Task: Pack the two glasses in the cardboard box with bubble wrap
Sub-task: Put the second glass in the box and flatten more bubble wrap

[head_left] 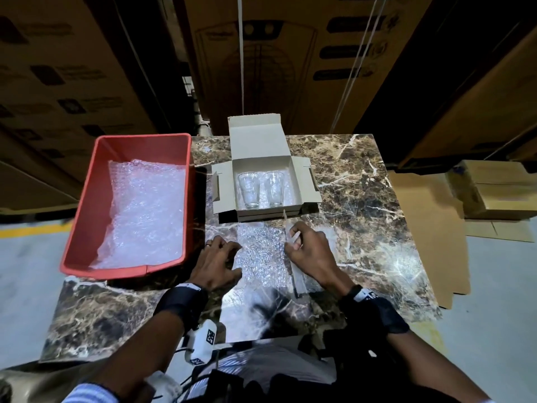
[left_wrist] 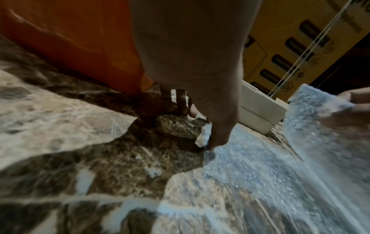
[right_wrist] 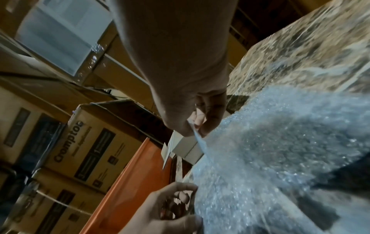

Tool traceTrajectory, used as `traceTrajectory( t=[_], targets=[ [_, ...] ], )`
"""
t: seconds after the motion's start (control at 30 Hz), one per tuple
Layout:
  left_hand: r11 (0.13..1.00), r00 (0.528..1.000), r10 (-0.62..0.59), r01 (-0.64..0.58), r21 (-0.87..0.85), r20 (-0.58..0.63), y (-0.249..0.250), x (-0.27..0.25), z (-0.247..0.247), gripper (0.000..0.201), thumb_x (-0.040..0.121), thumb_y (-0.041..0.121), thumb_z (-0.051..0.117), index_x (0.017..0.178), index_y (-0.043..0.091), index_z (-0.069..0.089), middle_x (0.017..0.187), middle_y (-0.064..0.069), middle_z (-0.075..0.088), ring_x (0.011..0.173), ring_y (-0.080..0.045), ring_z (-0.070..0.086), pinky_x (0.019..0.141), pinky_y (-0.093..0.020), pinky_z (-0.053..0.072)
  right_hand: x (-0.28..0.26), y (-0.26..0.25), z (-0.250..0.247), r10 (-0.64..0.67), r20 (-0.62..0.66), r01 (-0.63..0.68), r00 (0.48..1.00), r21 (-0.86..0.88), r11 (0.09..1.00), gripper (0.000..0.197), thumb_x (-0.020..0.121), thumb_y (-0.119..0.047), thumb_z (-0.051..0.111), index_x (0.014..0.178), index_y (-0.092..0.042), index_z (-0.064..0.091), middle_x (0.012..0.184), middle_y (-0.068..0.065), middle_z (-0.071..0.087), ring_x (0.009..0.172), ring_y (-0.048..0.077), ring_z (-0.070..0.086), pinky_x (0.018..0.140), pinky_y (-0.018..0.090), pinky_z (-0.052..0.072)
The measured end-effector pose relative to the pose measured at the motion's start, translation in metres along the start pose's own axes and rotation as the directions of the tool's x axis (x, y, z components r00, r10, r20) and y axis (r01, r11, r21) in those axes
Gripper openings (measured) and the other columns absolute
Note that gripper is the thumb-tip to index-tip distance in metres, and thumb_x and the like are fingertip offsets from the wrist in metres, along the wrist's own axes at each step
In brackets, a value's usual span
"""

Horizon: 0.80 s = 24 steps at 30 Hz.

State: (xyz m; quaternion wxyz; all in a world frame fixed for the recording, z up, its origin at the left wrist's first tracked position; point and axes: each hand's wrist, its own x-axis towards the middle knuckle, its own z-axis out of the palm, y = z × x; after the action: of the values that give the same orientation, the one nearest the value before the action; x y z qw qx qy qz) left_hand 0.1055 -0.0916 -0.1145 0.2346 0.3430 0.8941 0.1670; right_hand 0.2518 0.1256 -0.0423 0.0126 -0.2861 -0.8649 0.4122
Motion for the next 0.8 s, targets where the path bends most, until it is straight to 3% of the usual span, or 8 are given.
traceTrajectory(
  t=[0.07,0.2,0.37,0.47,0.57,0.63,0.7,0.8],
  targets=[
    [0.999,1.0,-0.013,0.014,-0.041,0.015,-0.005,-0.002,0.001,0.064,0.07,0.051,0.068,0.13,0.032,0.057,0.111,0.004,0.042,0.107,-0.023,0.048,0.097,-0.039,0.047,0.007,-0.007,0.015,0.011,0.033,-0.011,0.999,0.009,1.0,0.02,0.089,-0.018,0.069,0.103,-0.023,0.057,0.076,-0.002,0.068,0.066,0.012,0.065,0.054,0.023,0.05],
    [0.99,0.999,-0.048,0.047,-0.135,-0.008,-0.009,-0.008,0.002,0.055,0.075,0.045,0.071,0.127,0.031,0.057,0.108,0.007,0.039,0.109,-0.017,0.043,0.092,-0.038,0.049,0.018,-0.018,0.046,-0.034,0.087,0.032,0.996,0.027,0.999,0.019,0.088,-0.017,0.068,0.102,-0.021,0.056,0.077,0.003,0.069,0.068,0.02,0.068,0.058,0.034,0.054],
    [0.975,0.997,-0.075,0.076,-0.21,0.014,-0.016,-0.012,0.004,0.049,0.083,0.035,0.073,0.129,0.032,0.056,0.109,0.01,0.037,0.111,-0.01,0.043,0.092,-0.037,0.049,0.033,-0.027,0.077,0.013,0.083,-0.015,0.996,0.027,1.0,0.022,0.087,-0.021,0.07,0.105,-0.018,0.058,0.079,0.008,0.069,0.07,0.024,0.068,0.065,0.034,0.057],
    [0.969,0.997,-0.075,0.077,-0.236,0.018,-0.013,-0.016,0.002,0.047,0.086,0.035,0.068,0.13,0.036,0.051,0.109,0.012,0.034,0.111,-0.009,0.043,0.089,-0.04,0.051,0.039,-0.03,0.092,0.066,0.123,-0.062,0.99,-0.033,0.998,0.035,0.088,-0.034,0.072,0.116,-0.018,0.06,0.088,0.01,0.072,0.081,0.026,0.069,0.074,0.035,0.057],
    [0.966,0.999,-0.045,0.043,-0.253,-0.001,-0.012,-0.015,0.001,0.044,0.088,0.035,0.061,0.13,0.038,0.046,0.115,0.012,0.036,0.118,-0.013,0.043,0.093,-0.044,0.05,0.04,-0.027,0.103,0.104,0.187,-0.093,0.977,-0.068,0.993,0.056,0.091,-0.055,0.065,0.129,-0.015,0.058,0.096,0.011,0.074,0.092,0.027,0.07,0.078,0.031,0.053],
    [0.965,0.999,-0.013,0.001,-0.264,-0.044,-0.012,-0.013,0.002,0.042,0.09,0.041,0.053,0.131,0.037,0.046,0.118,0.01,0.04,0.119,-0.019,0.046,0.099,-0.046,0.047,0.038,-0.023,0.107,0.113,0.208,-0.102,0.972,-0.065,0.993,0.049,0.097,-0.049,0.059,0.132,-0.014,0.058,0.103,0.013,0.073,0.099,0.029,0.068,0.083,0.031,0.051],
    [0.969,0.995,0.047,-0.068,-0.238,-0.093,-0.008,-0.01,0.005,0.04,0.095,0.044,0.046,0.133,0.032,0.048,0.119,0.006,0.044,0.114,-0.022,0.049,0.101,-0.044,0.045,0.035,-0.019,0.106,0.11,0.201,-0.107,0.974,-0.026,0.994,0.036,0.1,-0.03,0.056,0.132,-0.013,0.061,0.11,0.014,0.071,0.099,0.028,0.067,0.082,0.027,0.048],
    [0.98,0.977,0.165,-0.178,-0.087,-0.134,0.001,-0.005,0.007,0.04,0.098,0.046,0.05,0.133,0.027,0.052,0.12,0.002,0.047,0.106,-0.022,0.047,0.092,-0.038,0.044,0.031,-0.013,0.097,0.132,0.227,-0.168,0.965,0.149,0.975,0.029,0.098,-0.009,0.054,0.126,-0.013,0.063,0.104,0.012,0.069,0.074,0.022,0.066,0.065,0.024,0.052]
  ],
)
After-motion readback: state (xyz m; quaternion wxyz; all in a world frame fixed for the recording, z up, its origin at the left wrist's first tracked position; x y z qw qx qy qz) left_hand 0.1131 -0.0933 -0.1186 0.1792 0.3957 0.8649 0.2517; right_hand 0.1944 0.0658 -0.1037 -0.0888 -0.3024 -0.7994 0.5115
